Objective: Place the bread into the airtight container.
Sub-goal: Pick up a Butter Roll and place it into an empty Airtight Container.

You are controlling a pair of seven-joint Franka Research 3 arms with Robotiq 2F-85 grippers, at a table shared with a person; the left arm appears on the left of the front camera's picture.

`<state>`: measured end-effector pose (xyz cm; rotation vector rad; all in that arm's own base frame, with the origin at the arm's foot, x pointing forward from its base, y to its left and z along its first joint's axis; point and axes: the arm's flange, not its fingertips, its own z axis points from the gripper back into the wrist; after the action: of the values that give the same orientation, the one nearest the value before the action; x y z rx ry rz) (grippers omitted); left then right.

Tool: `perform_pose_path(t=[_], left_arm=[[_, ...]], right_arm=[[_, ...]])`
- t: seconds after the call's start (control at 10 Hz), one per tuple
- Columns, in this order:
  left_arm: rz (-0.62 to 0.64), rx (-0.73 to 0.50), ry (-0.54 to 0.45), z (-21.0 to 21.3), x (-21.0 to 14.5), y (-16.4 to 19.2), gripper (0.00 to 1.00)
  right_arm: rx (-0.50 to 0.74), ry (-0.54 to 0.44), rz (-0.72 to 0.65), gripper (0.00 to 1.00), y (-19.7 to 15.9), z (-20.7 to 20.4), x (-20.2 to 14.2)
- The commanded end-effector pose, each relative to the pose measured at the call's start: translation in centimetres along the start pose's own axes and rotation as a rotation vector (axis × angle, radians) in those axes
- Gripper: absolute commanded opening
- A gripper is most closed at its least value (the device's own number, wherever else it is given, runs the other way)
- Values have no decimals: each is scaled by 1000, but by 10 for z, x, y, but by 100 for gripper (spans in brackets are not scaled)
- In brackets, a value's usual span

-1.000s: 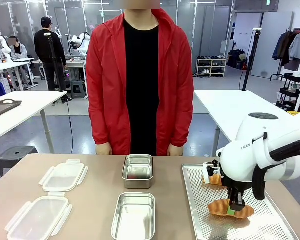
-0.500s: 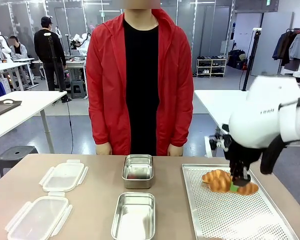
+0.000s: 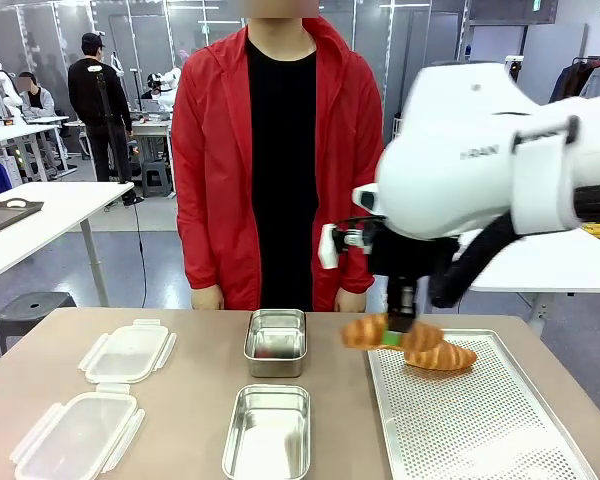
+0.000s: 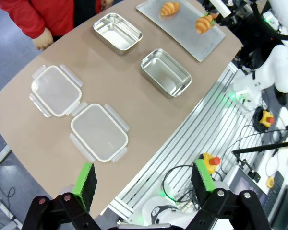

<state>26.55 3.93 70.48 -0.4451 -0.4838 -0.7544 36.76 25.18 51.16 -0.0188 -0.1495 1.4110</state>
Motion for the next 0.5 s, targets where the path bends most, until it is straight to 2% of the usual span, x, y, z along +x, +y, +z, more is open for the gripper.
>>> perform_pose_path(t=[0.0,0.4], left_arm=[[-18,-9,-1,1,1,-1,100],[-18,-9,-1,1,1,-1,100]], right_arm=[[16,16,-5,27,4,-15,52],[49,-35,-4,27,22,-41,105]])
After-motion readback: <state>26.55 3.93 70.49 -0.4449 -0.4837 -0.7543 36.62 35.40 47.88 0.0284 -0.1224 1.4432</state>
